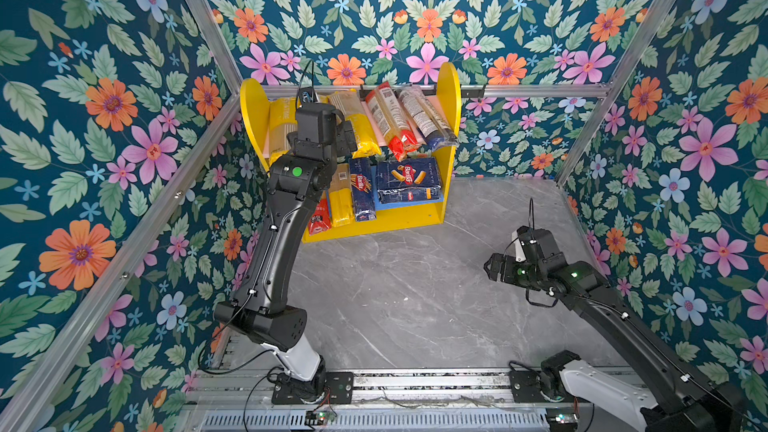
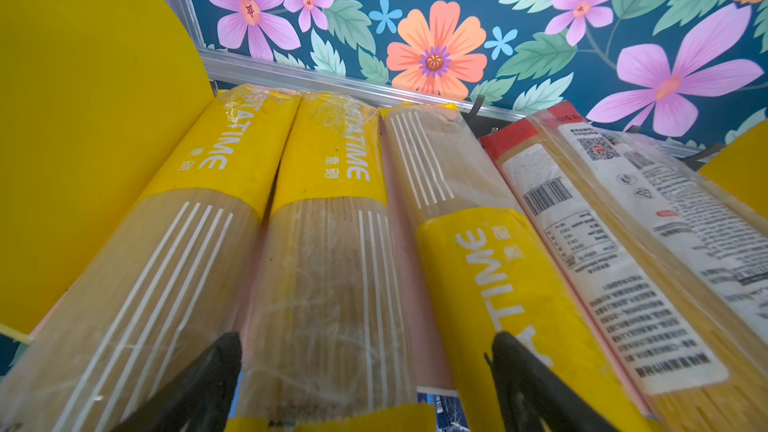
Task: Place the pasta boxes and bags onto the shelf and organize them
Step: 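Lay the yellow bag beside the other yellow bags and open the left gripper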
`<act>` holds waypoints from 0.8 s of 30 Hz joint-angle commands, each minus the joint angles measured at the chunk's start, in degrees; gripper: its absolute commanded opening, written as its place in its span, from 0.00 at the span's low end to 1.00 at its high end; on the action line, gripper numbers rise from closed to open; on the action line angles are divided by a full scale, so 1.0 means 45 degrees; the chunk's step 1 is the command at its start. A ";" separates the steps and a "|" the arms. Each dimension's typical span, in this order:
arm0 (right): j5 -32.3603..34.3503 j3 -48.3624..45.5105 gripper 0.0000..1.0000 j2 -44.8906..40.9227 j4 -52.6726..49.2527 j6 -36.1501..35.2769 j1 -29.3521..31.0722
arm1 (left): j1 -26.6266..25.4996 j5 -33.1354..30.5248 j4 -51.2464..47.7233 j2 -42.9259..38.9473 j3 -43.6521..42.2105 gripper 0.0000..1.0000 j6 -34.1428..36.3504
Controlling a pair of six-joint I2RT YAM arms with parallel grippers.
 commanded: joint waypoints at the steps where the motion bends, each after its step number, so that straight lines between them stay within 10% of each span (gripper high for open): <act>1: -0.0020 -0.0094 0.98 0.0007 0.0292 -0.0118 -0.0015 | 0.0002 -0.0161 -0.0380 0.0282 0.0330 0.95 0.0046; 14: -0.0274 -0.0377 0.98 -0.0444 0.0270 -0.0313 -0.0468 | 0.0000 -0.0317 -0.0897 0.0623 0.0227 0.92 -0.0333; 24: -0.0343 -0.0320 0.98 -0.0502 0.0283 -0.0429 -0.0500 | 0.0010 0.0351 -0.1039 0.0398 -0.0329 0.48 -0.0326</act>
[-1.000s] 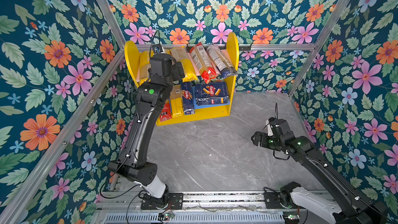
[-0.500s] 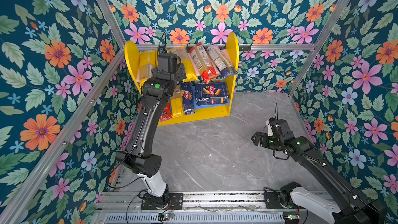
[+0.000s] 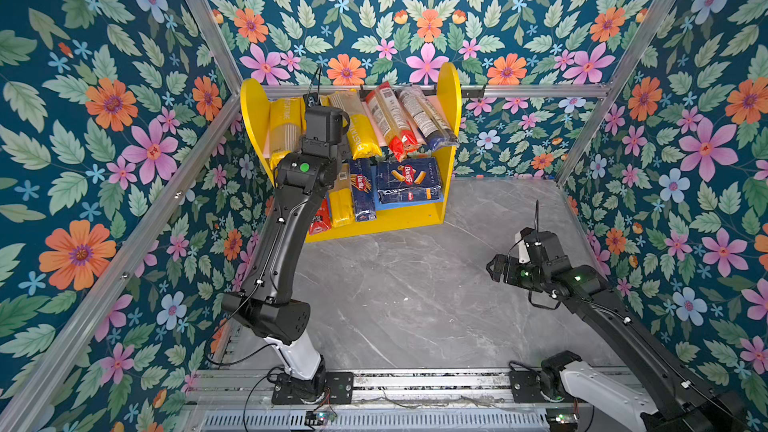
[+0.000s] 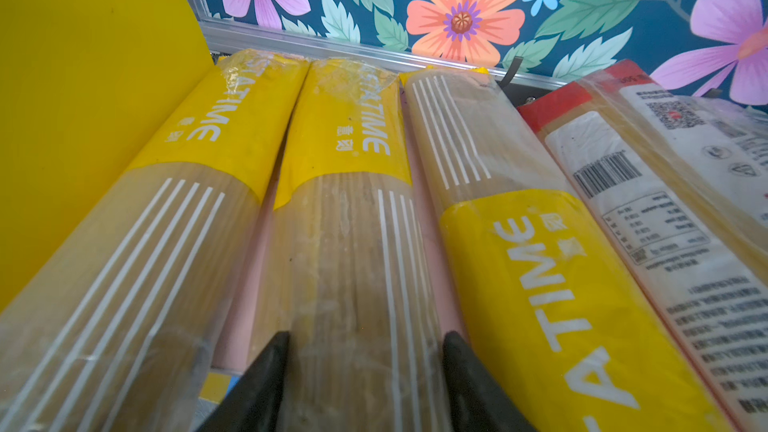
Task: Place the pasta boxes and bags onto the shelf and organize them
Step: 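Lay the yellow bag beside the other yellow bags and open the left gripper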
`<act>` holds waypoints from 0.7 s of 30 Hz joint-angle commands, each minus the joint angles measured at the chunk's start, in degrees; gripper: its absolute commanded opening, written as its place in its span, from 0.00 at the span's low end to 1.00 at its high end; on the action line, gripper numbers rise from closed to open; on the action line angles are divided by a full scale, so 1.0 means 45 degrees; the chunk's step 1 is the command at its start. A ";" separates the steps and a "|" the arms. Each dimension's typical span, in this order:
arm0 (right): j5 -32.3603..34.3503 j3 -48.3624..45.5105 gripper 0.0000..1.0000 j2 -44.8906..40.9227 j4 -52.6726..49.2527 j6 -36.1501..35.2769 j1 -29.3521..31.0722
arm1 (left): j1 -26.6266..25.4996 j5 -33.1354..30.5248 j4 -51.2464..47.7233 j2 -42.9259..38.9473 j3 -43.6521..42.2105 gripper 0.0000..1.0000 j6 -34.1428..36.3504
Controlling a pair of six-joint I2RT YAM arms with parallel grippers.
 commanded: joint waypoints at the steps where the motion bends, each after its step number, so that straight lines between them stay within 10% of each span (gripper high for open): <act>1: -0.0001 0.0096 0.98 -0.0093 0.0037 -0.0197 -0.0015 | -0.0011 0.0761 -0.0665 -0.0025 -0.0145 0.45 -0.0065; 12: -0.0013 0.0255 0.98 -0.0077 -0.0063 -0.0111 -0.0018 | -0.0118 0.1125 -0.0651 -0.0584 -0.0774 0.28 0.0130; 15: -0.0058 0.0318 0.98 0.0003 -0.0044 -0.0080 -0.0018 | -0.0120 0.1021 -0.0607 -0.0732 -0.0867 0.49 0.0234; 18: -0.0076 0.0335 0.98 0.0043 -0.0043 -0.0075 -0.0018 | -0.0107 0.0905 -0.0448 -0.0900 -0.0924 0.95 0.0315; 21: -0.0086 0.0293 0.98 0.0033 -0.0024 -0.0078 -0.0018 | -0.0139 0.1125 -0.0205 -0.1148 -0.0926 1.00 0.0355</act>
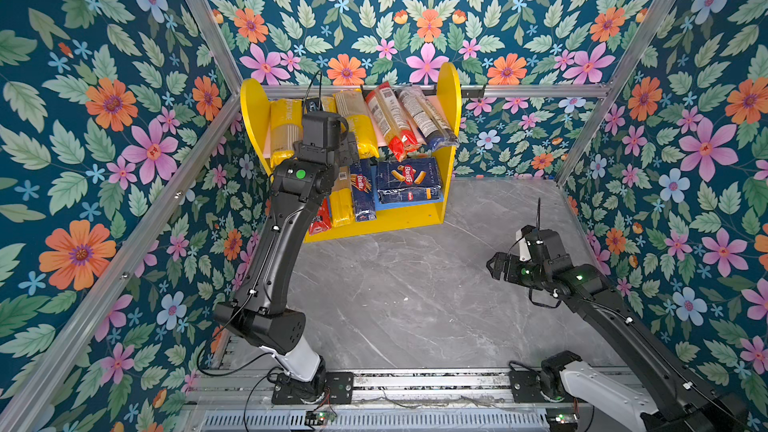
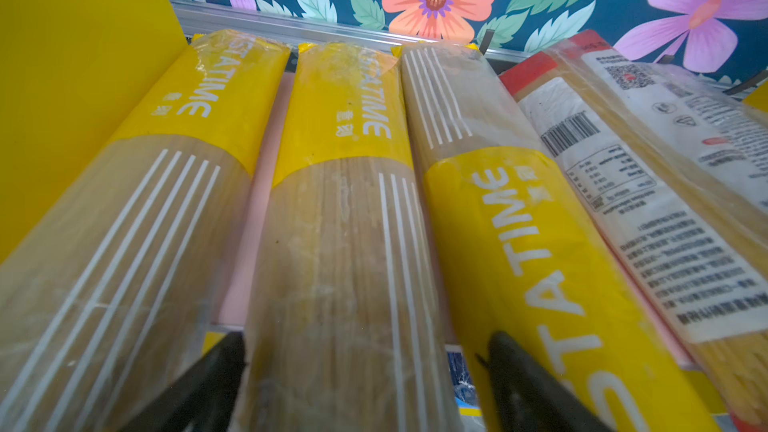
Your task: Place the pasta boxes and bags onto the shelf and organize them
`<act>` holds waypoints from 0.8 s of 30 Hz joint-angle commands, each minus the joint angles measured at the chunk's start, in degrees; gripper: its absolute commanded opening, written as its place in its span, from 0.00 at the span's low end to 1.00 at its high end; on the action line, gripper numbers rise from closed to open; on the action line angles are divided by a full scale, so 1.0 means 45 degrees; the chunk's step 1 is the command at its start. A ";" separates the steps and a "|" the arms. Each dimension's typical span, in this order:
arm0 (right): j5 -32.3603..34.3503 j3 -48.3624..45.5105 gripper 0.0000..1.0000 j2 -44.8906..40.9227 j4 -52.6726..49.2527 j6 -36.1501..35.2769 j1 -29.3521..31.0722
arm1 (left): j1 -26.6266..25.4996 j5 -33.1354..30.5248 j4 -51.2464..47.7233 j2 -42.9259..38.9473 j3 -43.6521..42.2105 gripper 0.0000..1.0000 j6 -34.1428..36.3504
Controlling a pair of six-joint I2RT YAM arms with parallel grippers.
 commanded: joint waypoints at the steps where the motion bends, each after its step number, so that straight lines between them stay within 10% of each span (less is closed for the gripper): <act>1: -0.0103 0.0037 0.98 0.0009 -0.0010 -0.0080 0.0002 | -0.0018 0.0471 0.0013 -0.0323 -0.0032 1.00 0.0184; 14: -0.0297 0.0677 0.98 0.0018 -0.0297 -0.0483 0.0002 | -0.0673 0.1020 0.1201 -0.4170 -0.2231 1.00 0.0289; 24: -0.0112 0.1051 0.99 0.0406 -0.0730 -0.0826 0.0013 | -0.0676 0.1245 0.1352 -0.9510 -1.1451 1.00 -0.0197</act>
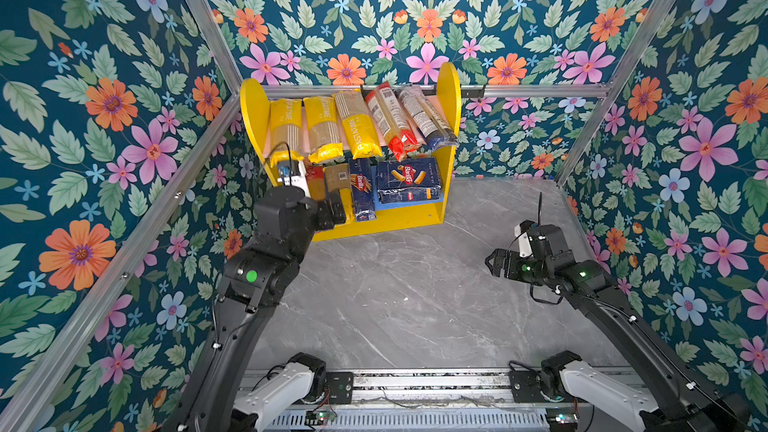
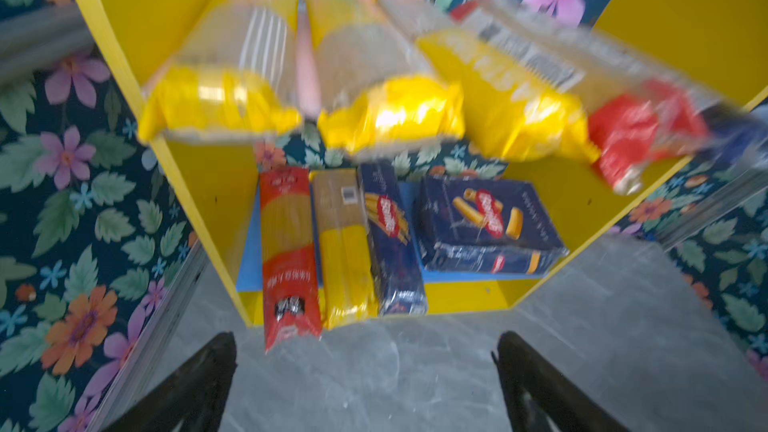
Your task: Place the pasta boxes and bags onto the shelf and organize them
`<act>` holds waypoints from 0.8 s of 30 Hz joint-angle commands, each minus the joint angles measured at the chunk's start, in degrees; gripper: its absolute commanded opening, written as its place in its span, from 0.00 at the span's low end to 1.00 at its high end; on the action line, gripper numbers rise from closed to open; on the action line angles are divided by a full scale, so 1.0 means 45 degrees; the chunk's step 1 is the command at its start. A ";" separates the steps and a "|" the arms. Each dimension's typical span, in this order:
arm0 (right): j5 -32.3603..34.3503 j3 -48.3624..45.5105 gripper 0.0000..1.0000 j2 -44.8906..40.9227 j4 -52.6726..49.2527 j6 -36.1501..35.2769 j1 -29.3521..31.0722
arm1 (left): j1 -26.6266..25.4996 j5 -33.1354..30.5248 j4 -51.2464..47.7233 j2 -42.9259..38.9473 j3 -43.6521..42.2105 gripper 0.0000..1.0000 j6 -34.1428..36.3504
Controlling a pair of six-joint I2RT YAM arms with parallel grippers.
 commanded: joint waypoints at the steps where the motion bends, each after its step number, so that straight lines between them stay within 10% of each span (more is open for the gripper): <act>1: 0.0261 0.0202 0.99 0.0166 -0.0315 -0.0298 0.0002 | 0.0007 0.0095 0.0324 -0.1116 -0.2507 1.00 -0.0459; 10: 0.1211 -0.0397 0.99 0.0155 0.0089 -0.0385 0.0012 | 0.0014 0.0273 0.4412 -0.2440 -0.8097 1.00 -0.1401; 24: 0.3076 -0.2171 0.99 -0.0206 0.3007 -0.0871 0.0004 | 0.0012 -0.2409 1.0141 -0.0507 -0.9901 1.00 0.0328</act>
